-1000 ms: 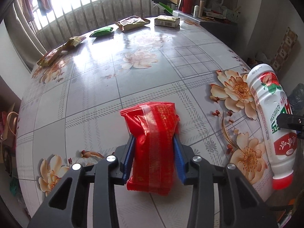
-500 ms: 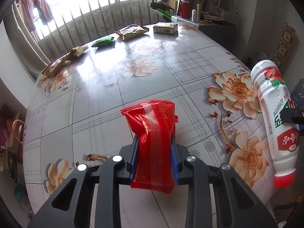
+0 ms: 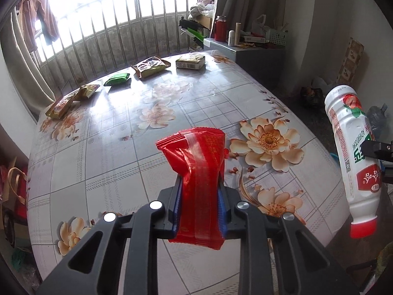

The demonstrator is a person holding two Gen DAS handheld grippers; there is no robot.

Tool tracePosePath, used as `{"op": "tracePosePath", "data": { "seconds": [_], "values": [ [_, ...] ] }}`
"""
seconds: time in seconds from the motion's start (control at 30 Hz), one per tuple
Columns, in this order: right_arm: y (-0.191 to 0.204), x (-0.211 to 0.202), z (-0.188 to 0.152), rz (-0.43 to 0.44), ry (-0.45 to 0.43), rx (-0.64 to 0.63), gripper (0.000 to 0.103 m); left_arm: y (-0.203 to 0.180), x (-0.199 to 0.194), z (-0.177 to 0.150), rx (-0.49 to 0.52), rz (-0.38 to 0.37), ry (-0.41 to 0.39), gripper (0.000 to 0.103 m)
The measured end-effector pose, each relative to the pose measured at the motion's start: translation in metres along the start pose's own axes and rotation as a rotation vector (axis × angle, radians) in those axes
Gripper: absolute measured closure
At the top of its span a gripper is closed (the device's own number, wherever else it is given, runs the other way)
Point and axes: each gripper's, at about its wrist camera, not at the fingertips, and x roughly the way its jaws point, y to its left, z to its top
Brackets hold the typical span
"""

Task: Collect trash
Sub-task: 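Carry the red bag and bottle with both grippers toward the wastebasket, then open both grippers over the wastebasket to drop the bottle and red bag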

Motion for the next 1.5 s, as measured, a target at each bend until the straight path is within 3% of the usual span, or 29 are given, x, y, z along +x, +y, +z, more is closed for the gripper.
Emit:
{"op": "tracePosePath", "data": {
  "seconds": [0.23,0.37,0.43,0.6,0.67,0.83,0.87,0.93,1.0,1.13,1.23,1.5],
  "values": [
    [-0.085,-0.103,-0.013,-0.054,-0.218,0.178,0.047,-0.091,-0.022,0.042,0.126,-0.232,-0.044,0.08],
    [-0.157,-0.149,-0.041,-0.092,-0.304,0.339,0.046,-0.17,-0.012,0.06,0.206,-0.408,0.027,0.08],
    [-0.194,-0.161,-0.056,-0.098,-0.316,0.424,0.046,-0.213,0.004,0.062,0.244,-0.46,0.082,0.08],
    [-0.27,-0.158,-0.082,-0.079,-0.297,0.617,0.046,-0.32,0.063,0.056,0.332,-0.534,0.261,0.08],
    [-0.297,-0.153,-0.085,-0.056,-0.289,0.696,0.046,-0.36,0.089,0.051,0.361,-0.527,0.313,0.08],
    [-0.351,-0.13,-0.062,0.006,-0.281,0.822,0.046,-0.442,0.146,0.053,0.428,-0.514,0.397,0.078],
    [-0.363,-0.125,-0.055,0.013,-0.283,0.851,0.045,-0.454,0.155,0.057,0.434,-0.516,0.393,0.076],
    [-0.389,-0.112,-0.041,0.025,-0.301,0.917,0.042,-0.475,0.174,0.062,0.436,-0.531,0.406,0.038],
    [-0.417,-0.096,-0.035,0.045,-0.338,1.009,0.03,-0.486,0.19,0.064,0.421,-0.513,0.408,0.027],
    [-0.447,-0.076,-0.046,0.01,-0.37,1.139,0.03,-0.477,0.197,0.063,0.328,-0.508,0.428,0.027],
    [-0.439,-0.069,-0.059,0.028,-0.361,1.104,0.03,-0.456,0.186,0.063,0.296,-0.529,0.412,0.027],
    [-0.392,-0.091,-0.08,-0.158,-0.319,0.892,0.03,-0.391,0.115,0.065,0.278,-0.528,0.267,0.025]
  ]
}}
